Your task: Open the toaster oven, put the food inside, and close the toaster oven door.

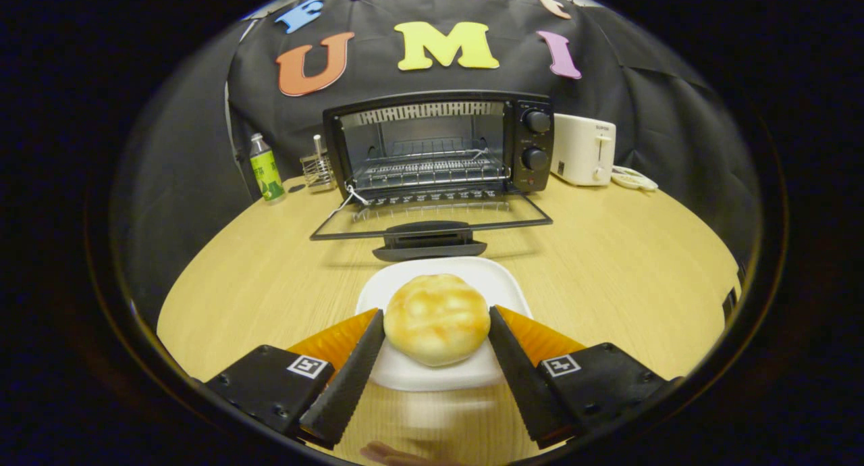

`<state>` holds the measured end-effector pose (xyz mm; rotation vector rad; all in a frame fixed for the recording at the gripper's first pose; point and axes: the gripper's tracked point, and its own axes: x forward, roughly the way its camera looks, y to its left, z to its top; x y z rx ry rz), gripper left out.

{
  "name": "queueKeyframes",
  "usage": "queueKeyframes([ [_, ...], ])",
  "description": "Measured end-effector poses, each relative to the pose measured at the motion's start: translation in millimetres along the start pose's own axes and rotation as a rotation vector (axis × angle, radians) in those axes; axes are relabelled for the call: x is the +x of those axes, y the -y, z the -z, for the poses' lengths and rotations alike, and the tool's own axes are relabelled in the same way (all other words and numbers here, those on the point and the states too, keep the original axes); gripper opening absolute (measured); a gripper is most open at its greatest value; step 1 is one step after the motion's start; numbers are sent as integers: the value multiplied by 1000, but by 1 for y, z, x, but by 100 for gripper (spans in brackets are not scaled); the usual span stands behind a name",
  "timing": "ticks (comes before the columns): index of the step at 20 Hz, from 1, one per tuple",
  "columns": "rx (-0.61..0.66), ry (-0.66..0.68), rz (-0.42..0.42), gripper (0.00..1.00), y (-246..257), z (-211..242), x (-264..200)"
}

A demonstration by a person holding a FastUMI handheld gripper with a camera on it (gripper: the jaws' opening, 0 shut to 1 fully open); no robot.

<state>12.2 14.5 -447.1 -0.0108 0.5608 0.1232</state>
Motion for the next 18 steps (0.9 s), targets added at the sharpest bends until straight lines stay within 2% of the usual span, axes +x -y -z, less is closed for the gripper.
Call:
queueKeyframes([
  [9,33,53,-17,93,2,-21,-13],
  [14,158,91,-91,93,-6,-49,-32],
  [18,210,122,-129,93,-7,-67,-38],
])
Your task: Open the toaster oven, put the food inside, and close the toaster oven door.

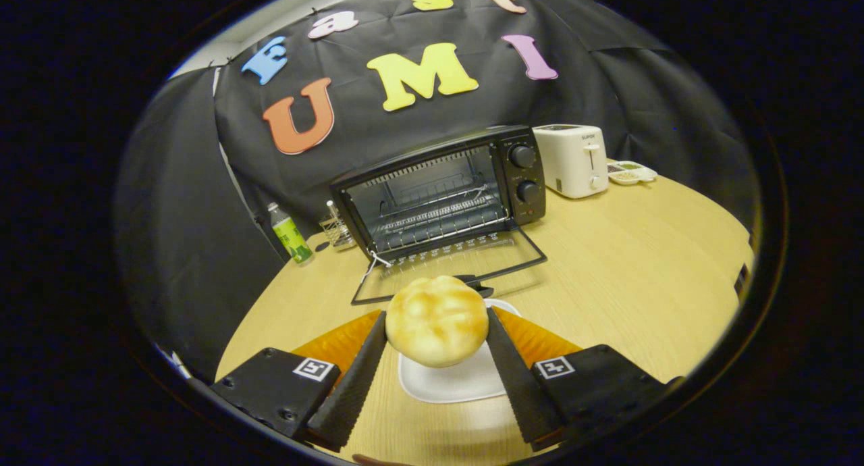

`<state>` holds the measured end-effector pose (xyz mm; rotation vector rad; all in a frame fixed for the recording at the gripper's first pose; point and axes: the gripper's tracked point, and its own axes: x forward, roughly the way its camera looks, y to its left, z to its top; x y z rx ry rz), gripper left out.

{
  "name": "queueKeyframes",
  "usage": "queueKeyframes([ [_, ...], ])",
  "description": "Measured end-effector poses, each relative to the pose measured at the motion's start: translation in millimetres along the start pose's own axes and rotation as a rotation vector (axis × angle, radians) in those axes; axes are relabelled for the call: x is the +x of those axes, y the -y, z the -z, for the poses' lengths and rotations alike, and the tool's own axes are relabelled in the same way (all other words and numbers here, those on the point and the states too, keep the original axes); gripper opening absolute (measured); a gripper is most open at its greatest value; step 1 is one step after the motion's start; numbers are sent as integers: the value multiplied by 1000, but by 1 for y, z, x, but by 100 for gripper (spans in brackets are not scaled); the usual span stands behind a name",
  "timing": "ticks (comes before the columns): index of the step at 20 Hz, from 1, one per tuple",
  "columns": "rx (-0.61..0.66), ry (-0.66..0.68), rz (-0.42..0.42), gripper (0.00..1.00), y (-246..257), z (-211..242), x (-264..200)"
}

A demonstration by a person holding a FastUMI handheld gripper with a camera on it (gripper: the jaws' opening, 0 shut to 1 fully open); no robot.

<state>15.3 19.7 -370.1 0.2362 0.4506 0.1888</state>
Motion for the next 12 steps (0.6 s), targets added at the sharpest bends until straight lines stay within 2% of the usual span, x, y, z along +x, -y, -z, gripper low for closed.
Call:
queueKeyframes([
  [6,107,68,-109,93,-16,-27,21],
  [12,156,234,-175,93,-20,-78,65],
])
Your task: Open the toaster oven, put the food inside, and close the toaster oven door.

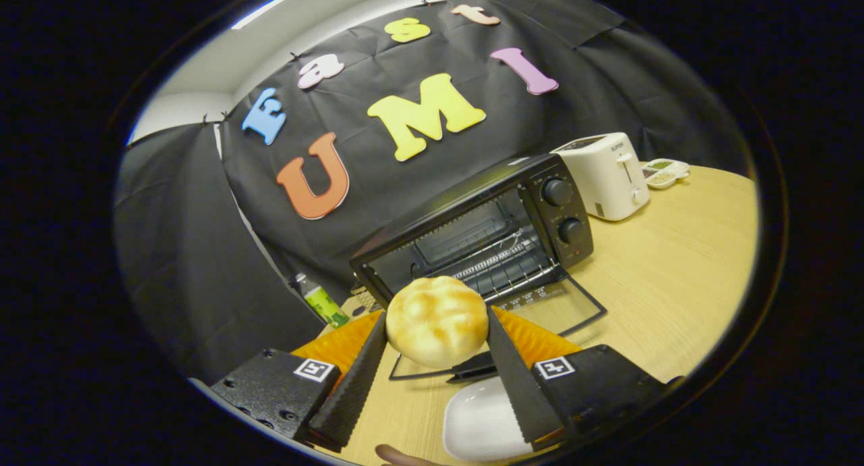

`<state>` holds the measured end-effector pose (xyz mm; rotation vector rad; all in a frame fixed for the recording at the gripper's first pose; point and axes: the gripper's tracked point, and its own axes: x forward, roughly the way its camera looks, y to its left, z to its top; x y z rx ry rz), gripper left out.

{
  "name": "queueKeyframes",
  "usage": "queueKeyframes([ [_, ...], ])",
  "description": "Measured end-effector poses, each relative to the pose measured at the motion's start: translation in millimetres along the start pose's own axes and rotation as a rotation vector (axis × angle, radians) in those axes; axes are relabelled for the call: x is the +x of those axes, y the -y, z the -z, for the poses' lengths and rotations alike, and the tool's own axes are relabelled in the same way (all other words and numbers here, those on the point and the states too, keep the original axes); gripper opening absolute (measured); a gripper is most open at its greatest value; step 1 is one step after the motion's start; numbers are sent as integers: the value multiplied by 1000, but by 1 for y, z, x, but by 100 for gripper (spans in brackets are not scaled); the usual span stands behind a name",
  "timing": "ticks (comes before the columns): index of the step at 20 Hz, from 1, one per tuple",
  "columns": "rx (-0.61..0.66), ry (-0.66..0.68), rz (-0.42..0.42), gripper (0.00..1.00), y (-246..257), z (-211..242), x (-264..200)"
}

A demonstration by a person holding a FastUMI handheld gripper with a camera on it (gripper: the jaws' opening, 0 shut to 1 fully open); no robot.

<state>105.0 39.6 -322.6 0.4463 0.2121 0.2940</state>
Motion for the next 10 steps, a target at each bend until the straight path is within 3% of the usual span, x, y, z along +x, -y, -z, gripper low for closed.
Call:
queueKeyframes([
  [3,-23,78,3,93,5,-21,34],
  [7,-52,6,45,93,14,-14,69],
  [10,19,-17,50,93,18,-16,93],
])
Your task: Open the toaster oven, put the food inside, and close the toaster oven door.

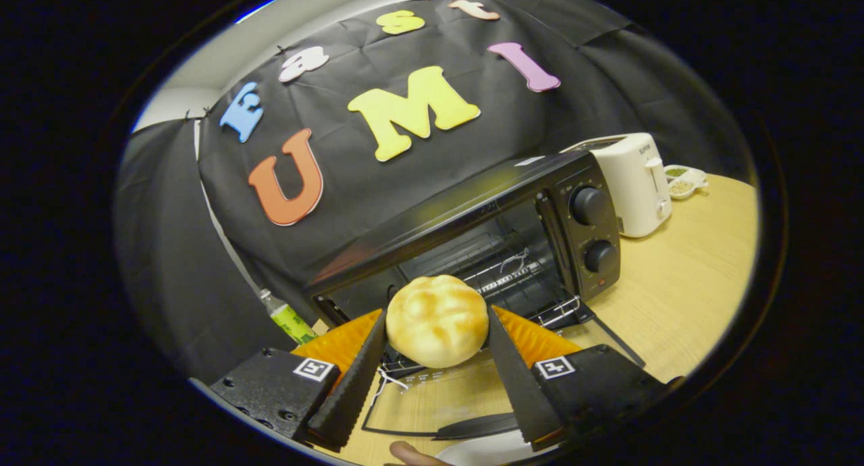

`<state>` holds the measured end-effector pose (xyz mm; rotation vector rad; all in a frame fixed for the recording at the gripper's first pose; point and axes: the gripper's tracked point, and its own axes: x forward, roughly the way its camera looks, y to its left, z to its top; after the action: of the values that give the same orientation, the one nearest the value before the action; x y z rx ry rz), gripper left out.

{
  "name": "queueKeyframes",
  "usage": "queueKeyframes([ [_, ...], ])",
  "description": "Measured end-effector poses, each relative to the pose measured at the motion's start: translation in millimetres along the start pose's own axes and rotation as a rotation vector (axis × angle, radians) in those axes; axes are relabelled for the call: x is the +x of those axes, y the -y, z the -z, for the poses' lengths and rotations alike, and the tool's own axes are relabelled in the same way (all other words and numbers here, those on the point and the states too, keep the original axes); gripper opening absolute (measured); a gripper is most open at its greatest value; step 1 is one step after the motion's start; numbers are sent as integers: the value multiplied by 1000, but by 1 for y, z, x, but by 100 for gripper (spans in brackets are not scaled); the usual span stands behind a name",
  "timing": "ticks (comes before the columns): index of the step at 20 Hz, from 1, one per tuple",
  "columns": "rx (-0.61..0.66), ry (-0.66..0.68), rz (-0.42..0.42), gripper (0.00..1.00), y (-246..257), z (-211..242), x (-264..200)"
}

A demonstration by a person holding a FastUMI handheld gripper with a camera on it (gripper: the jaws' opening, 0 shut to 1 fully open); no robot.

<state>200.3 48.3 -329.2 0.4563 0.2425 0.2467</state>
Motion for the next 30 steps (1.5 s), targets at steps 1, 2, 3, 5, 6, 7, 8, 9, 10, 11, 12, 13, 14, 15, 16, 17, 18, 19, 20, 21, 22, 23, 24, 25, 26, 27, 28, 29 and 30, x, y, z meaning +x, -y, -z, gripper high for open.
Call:
queueKeyframes([
  [1,32,-1,1,93,1,-3,8],
  [2,60,-13,10,93,5,-5,17],
  [3,88,-21,23,93,9,-5,25],
  [5,118,-57,46,93,16,1,43],
  [6,131,-64,53,93,18,3,50],
  [7,145,-72,47,93,18,3,56],
  [8,164,-57,30,93,16,-1,61],
  [9,174,-49,21,93,17,-3,66],
  [10,183,-41,29,93,21,-6,71],
  [11,196,-46,35,93,25,-7,76],
  [12,219,-51,22,93,26,-9,80],
  [13,236,-65,14,93,26,-8,84],
  [14,229,-68,15,94,28,-10,86],
  [15,213,-78,8,95,27,-10,89],
  [16,193,-99,9,96,28,-9,88],
  [17,181,-110,8,97,25,-7,88],
  [18,173,-119,3,98,22,-6,86],
  [19,174,-125,6,100,22,-4,85],
  [20,182,-133,15,100,23,-3,81],
  [21,197,-130,21,100,23,-4,78],
  [22,219,-131,27,100,24,-4,73],
  [23,243,-136,24,100,23,-3,69],
  [24,263,-148,16,100,21,-2,63],
  [25,271,-163,15,100,20,-1,58],
  [26,269,-179,11,100,19,1,51],
  [27,260,-191,-3,100,15,1,43],
  [28,245,-194,0,100,15,0,36],
  [29,222,-188,6,100,16,-2,27],
  [30,197,-173,15,100,18,-5,19],
])
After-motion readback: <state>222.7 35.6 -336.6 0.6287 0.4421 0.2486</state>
